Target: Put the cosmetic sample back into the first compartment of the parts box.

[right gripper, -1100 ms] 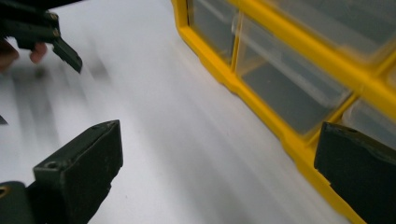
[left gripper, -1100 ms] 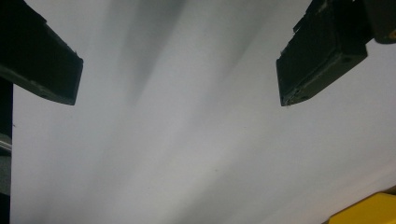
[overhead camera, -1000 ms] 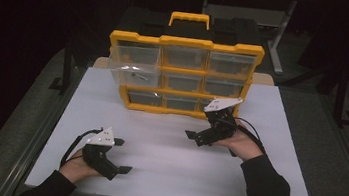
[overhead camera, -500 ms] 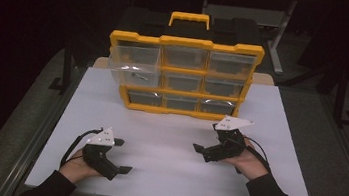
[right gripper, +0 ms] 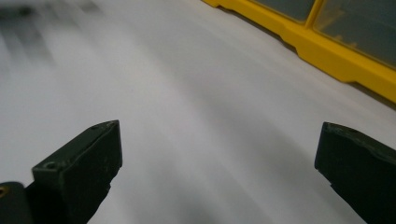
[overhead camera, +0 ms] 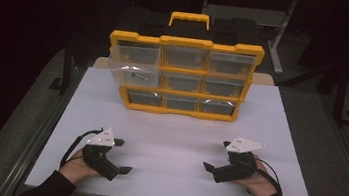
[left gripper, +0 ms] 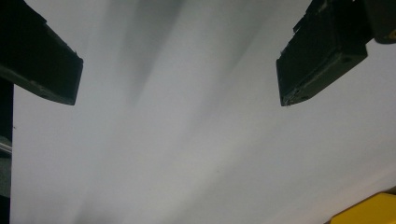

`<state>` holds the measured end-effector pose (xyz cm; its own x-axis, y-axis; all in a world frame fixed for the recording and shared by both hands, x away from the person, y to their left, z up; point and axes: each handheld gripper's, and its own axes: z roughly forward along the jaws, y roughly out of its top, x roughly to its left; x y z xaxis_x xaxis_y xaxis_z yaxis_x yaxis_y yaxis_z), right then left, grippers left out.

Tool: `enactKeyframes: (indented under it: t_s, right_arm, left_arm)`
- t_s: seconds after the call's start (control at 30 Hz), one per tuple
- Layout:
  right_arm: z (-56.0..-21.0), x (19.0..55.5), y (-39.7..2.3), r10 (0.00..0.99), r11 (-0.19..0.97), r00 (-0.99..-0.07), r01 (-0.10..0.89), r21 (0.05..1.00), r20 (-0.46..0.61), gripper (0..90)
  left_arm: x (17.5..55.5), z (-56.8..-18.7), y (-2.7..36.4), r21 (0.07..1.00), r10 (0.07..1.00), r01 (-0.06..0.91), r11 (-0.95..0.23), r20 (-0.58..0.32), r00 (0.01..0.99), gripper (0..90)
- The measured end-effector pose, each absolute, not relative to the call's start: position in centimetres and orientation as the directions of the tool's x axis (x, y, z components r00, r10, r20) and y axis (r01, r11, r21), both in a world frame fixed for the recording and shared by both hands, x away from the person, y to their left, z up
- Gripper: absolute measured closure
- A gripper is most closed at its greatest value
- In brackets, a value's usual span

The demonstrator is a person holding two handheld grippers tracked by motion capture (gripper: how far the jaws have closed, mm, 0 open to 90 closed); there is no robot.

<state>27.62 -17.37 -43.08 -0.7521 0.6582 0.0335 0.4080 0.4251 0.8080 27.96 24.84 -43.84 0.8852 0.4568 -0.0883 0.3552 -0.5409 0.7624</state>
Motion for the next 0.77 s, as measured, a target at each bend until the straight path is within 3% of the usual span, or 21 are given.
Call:
enactKeyframes:
  t_s: [0.77]
  right_arm:
    - [-44.5, 26.0, -18.6, 0.670, 0.433, -0.742, 0.417, 0.799, 0.024, 0.3]
  left_arm:
    - [27.8, -44.0, 24.9, 0.764, 0.464, 0.361, -0.535, -0.091, 0.881, 0.0]
